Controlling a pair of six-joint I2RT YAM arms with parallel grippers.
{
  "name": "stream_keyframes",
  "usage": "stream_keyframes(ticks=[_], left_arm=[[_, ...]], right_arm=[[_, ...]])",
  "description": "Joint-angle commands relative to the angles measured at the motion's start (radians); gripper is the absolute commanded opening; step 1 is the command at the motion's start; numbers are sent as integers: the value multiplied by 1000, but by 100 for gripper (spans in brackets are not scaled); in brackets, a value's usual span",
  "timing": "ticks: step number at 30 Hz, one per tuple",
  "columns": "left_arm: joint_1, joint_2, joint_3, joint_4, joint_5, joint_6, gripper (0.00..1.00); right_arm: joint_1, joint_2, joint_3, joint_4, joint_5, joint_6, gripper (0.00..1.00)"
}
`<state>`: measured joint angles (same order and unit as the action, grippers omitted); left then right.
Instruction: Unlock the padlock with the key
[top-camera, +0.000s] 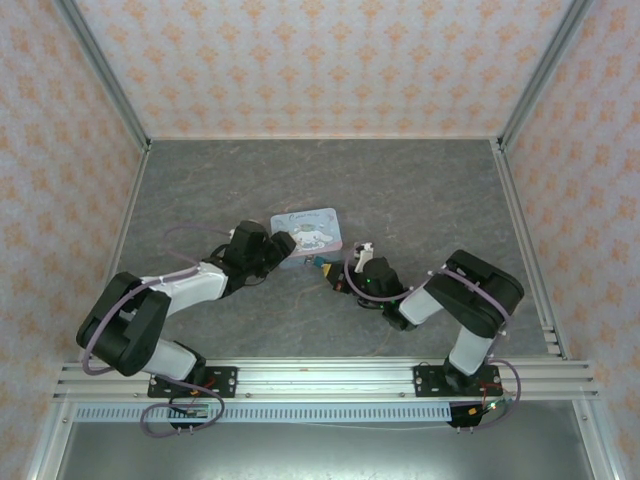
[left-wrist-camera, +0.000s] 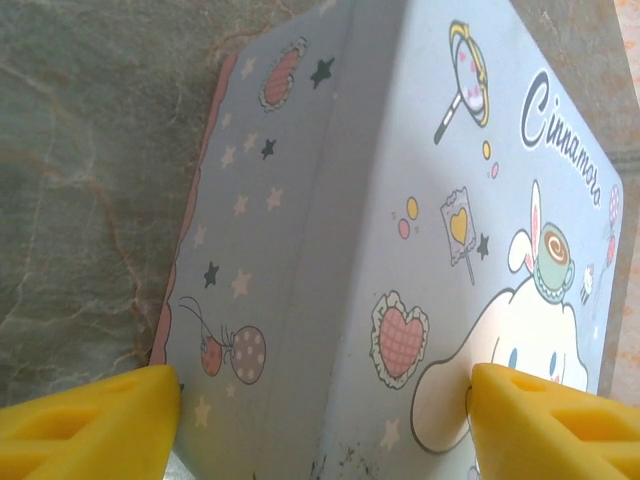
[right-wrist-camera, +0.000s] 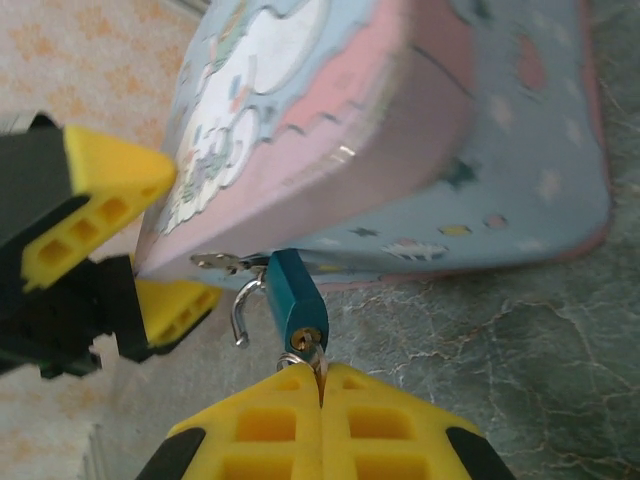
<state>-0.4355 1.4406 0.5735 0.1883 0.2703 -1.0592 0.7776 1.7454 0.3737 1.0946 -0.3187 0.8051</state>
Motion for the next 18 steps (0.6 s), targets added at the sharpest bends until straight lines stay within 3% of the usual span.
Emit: stream_keyframes(ticks=[1, 10, 15, 18], left_arm=[[-38, 28, -73, -250, 13, -28, 74], [-38, -13, -35, -319, -19, -9, 75], [-36, -77, 6, -413, -77, 21, 79], [-27, -143, 48, -492, -133, 59, 86]], right_arm=[[-27, 38, 1, 67, -37, 152, 0], [-33, 51, 16, 1, -39, 147, 0], [-35, -25, 1, -101, 1, 92, 33], [-44, -73, -9, -167, 11, 49, 44]])
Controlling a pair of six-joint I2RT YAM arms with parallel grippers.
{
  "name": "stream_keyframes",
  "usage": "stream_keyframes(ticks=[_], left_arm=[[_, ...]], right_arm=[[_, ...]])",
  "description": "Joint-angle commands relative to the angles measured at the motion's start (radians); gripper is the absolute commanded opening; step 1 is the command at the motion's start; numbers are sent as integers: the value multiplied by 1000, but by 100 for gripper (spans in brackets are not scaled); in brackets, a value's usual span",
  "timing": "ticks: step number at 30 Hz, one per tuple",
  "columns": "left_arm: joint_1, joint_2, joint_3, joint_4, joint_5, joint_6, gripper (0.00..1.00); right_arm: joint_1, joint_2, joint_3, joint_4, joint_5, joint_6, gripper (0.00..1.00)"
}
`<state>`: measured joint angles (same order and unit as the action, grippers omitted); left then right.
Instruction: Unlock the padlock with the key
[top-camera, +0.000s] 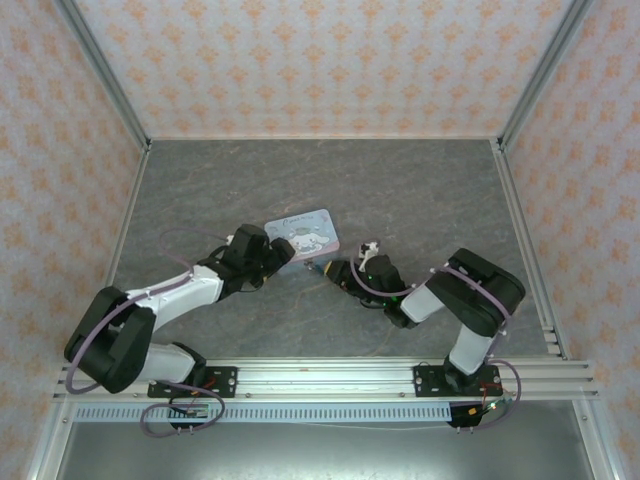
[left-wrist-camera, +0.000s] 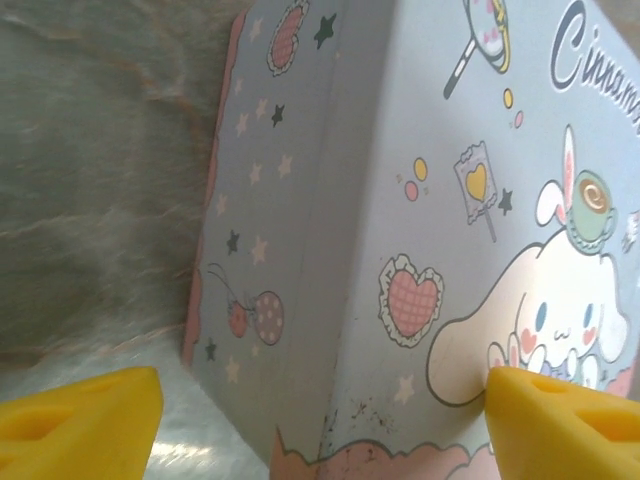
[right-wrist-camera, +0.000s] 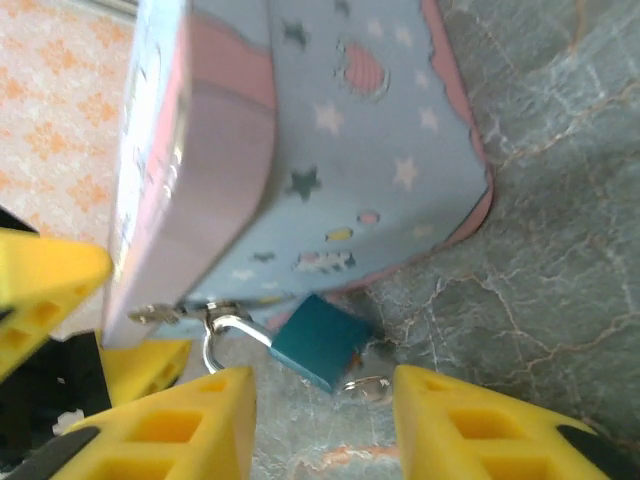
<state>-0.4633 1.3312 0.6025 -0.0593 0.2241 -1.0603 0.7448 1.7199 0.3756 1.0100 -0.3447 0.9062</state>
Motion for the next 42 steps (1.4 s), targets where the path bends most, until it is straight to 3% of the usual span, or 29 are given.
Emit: stream_keyframes(ticks=[1, 7, 9, 16, 23, 28, 33, 36, 42], left_arm=[[12, -56, 37, -274, -104, 77, 88], [131, -117, 139, -344, -69, 206, 96], [167, -104, 183, -347, -48, 263, 97], [217, 67, 380, -347, 43, 460, 96], [222, 295, 550, -349, 55, 611, 96], [223, 449, 672, -351, 184, 677, 94], [223, 496, 680, -348, 236, 713, 92], [220, 472, 621, -315, 290, 712, 87], [217, 388, 491, -286, 278, 681, 75]], right_arm=[[-17, -67, -10, -113, 34, -73, 46], [-53, -185, 7, -185, -43, -196, 69], [-53, -204, 42, -225, -92, -218, 72], [-53, -161, 97, -223, -133, -136, 75], [-53, -87, 167, -201, -165, -97, 75], [-53, -53, 199, -225, -166, -115, 76], [-55, -25, 231, -235, -180, -158, 77], [-70, -4, 252, -228, -209, -190, 78], [-128, 42, 281, -165, -272, -201, 78]])
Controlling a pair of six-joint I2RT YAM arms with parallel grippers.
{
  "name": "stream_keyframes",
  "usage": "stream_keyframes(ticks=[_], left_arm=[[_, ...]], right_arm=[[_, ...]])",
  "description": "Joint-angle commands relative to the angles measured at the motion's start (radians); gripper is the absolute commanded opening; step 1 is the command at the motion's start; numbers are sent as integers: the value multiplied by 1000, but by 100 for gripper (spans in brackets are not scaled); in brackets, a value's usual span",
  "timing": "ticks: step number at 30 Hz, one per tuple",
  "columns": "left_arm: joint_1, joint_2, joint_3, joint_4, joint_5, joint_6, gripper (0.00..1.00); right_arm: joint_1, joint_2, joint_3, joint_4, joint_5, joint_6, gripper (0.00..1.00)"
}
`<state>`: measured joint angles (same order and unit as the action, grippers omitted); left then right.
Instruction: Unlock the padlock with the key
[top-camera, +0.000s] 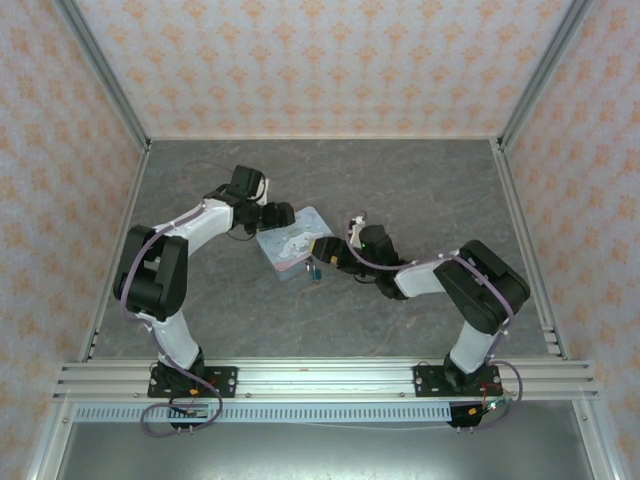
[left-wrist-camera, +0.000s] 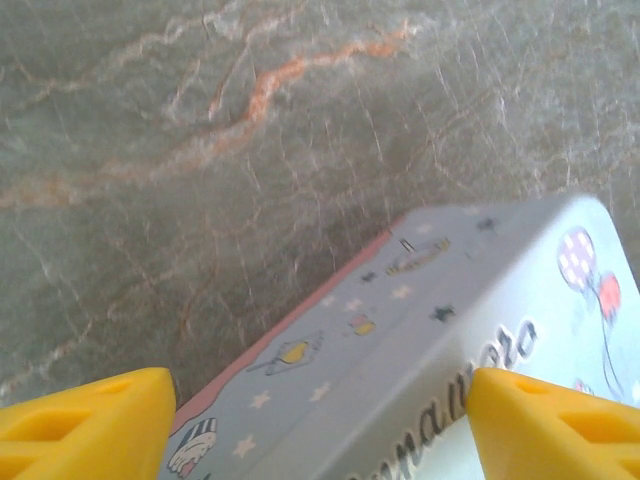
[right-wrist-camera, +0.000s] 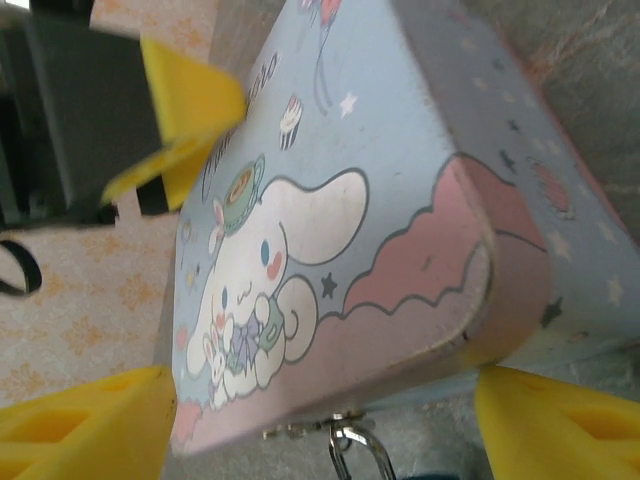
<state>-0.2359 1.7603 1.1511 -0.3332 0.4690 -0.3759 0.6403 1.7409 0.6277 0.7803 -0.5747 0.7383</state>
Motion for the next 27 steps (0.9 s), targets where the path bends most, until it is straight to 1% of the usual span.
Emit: stream_keyframes(ticks=[1, 3, 5, 8, 11, 13, 15, 17, 21, 23, 25, 27], left_arm=[[-11, -57, -81, 1, 33, -15, 75], [-12, -81, -114, 16, 26, -34, 74], [-12, -101, -133, 21, -2, -44, 74], [-11, -122, -137, 10, -48, -57, 77], [-11, -137, -137, 12, -65, -77, 80], [-12, -146, -138, 13, -80, -88, 82], [-11, -155, -141, 12, -87, -93, 83], [-11, -159, -146, 14, -91, -97, 83], [-11, -154, -160, 17, -95, -100, 83], [-11, -148, -165, 20, -96, -104, 83], [-11, -146, -170, 26, -93, -107, 83], [-11, -144, -172, 29, -94, -110, 83]], right_arm=[[-32, 26, 32, 73, -52, -42, 78], [-41, 16, 31, 61, -52, -70, 78], [-44, -18, 8, 26, -15, -109, 78], [-47, -85, -36, -25, 12, -177, 78], [-59, -141, -78, -61, -22, -232, 77], [-74, -168, -113, -62, -53, -254, 74], [-89, -176, -140, -53, -85, -264, 74], [-95, -167, -152, -33, -128, -267, 73], [-96, -98, -130, 23, -220, -246, 70], [-96, -61, -121, 67, -239, -224, 69], [-95, -23, -111, 105, -251, -207, 65], [-96, 16, -95, 118, -265, -197, 58]])
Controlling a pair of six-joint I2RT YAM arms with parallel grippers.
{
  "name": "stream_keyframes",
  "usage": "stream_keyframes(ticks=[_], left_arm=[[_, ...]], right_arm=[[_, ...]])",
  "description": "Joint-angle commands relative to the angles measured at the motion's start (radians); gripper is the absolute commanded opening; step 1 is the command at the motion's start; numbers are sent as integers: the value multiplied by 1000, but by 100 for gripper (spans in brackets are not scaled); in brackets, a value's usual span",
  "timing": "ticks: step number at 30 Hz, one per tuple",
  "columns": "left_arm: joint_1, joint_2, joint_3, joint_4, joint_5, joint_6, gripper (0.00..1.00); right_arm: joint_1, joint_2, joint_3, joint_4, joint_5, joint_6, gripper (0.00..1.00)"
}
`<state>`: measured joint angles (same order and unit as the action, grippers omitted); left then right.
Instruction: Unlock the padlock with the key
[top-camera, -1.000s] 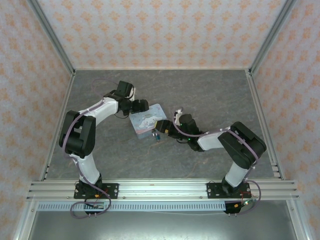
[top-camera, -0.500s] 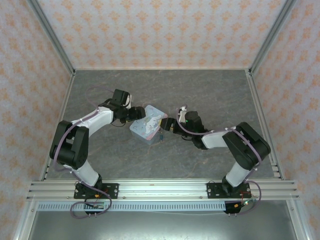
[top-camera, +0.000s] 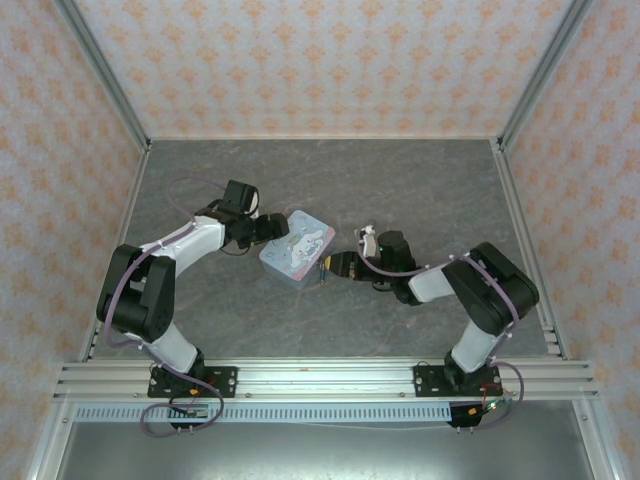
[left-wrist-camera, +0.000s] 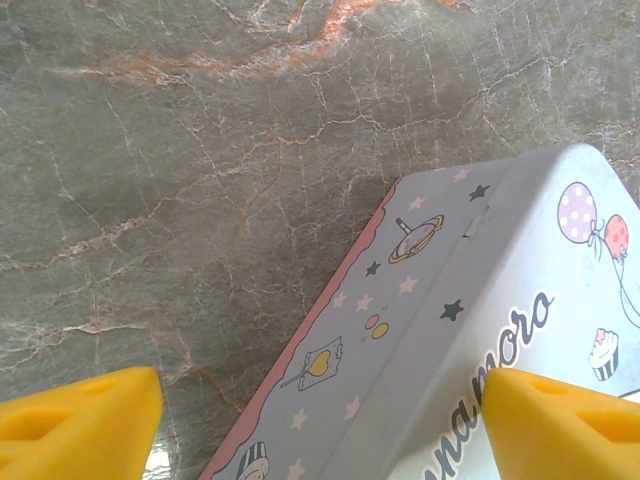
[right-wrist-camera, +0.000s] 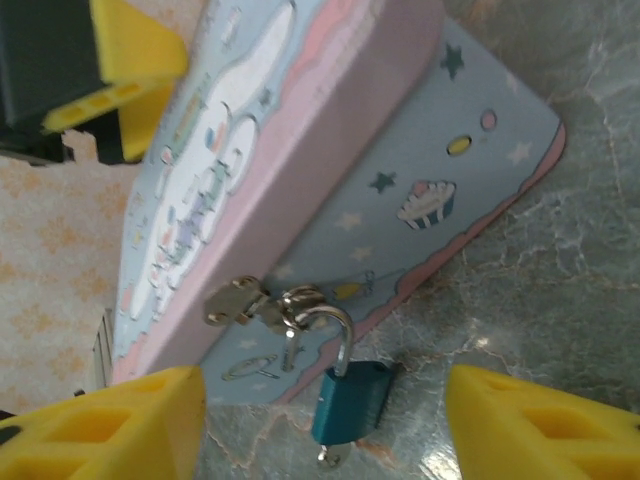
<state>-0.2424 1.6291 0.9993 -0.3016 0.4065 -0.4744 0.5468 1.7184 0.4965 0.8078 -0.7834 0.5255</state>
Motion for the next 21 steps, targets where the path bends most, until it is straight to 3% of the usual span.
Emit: stream_keyframes(ticks=[1, 11, 21], left_arm=[[-5, -12, -20, -2, -32, -12, 83], [-5, 4, -12, -4, -31, -11, 83], [-5, 8, -14, -1, -34, -15, 83]], right_arm=[[-2, 59, 45, 101, -65, 21, 55], [-2, 171, 76, 192, -117, 84, 31], [-2, 191, 58, 188, -111, 94, 23]])
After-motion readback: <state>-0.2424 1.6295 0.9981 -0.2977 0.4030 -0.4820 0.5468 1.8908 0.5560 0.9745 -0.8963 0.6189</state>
